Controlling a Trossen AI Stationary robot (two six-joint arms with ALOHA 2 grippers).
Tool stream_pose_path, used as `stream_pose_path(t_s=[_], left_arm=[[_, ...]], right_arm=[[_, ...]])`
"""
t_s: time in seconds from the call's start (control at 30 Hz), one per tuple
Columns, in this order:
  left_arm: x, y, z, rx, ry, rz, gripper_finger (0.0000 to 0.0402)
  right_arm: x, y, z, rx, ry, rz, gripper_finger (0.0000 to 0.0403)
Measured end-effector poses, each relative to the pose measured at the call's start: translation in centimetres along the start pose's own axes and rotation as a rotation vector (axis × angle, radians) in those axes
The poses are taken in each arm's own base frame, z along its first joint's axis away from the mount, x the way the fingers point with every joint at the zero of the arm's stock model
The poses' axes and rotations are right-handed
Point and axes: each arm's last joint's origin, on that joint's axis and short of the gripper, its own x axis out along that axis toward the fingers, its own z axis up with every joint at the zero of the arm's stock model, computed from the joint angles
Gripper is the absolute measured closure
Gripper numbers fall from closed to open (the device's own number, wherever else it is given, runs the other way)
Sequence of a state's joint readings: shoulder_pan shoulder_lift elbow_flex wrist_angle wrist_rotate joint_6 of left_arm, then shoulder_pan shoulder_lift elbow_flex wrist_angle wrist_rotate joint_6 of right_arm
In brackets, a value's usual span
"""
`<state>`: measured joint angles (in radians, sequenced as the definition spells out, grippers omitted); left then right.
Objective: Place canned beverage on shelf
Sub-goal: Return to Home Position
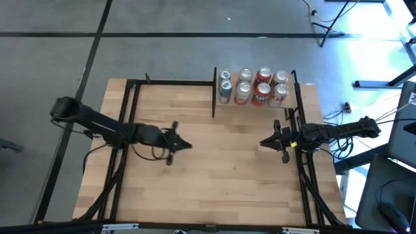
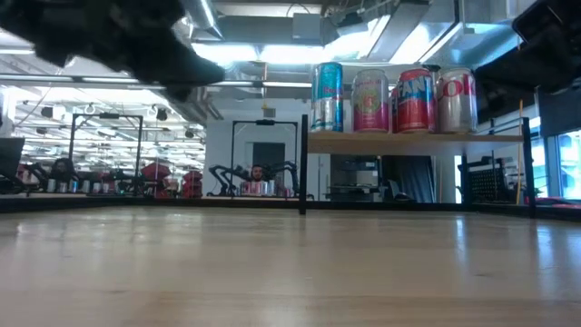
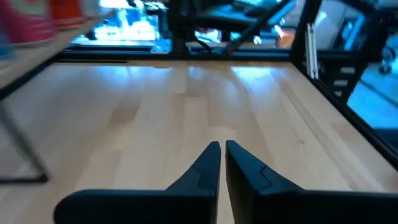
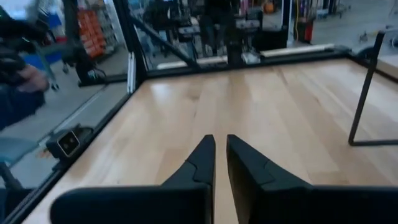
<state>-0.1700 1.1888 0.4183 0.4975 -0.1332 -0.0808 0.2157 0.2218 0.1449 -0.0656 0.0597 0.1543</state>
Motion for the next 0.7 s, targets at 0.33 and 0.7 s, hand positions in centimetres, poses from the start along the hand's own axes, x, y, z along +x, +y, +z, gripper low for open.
stream_pose_path(t_s=[0.33, 0.7], left_arm=[[-6.4, 2.1, -3.5, -0.082, -0.136, 0.048, 0.0395], [-10.0, 2.9, -5.6, -0.14, -0.258, 0.069, 0.0399]], right_arm=[[-0.5, -0.4, -1.6, 0.006, -0.071, -0.025, 0.0375], [-0.3, -0.5, -2.4, 0.029, -0.056, -0.014, 0.0375]])
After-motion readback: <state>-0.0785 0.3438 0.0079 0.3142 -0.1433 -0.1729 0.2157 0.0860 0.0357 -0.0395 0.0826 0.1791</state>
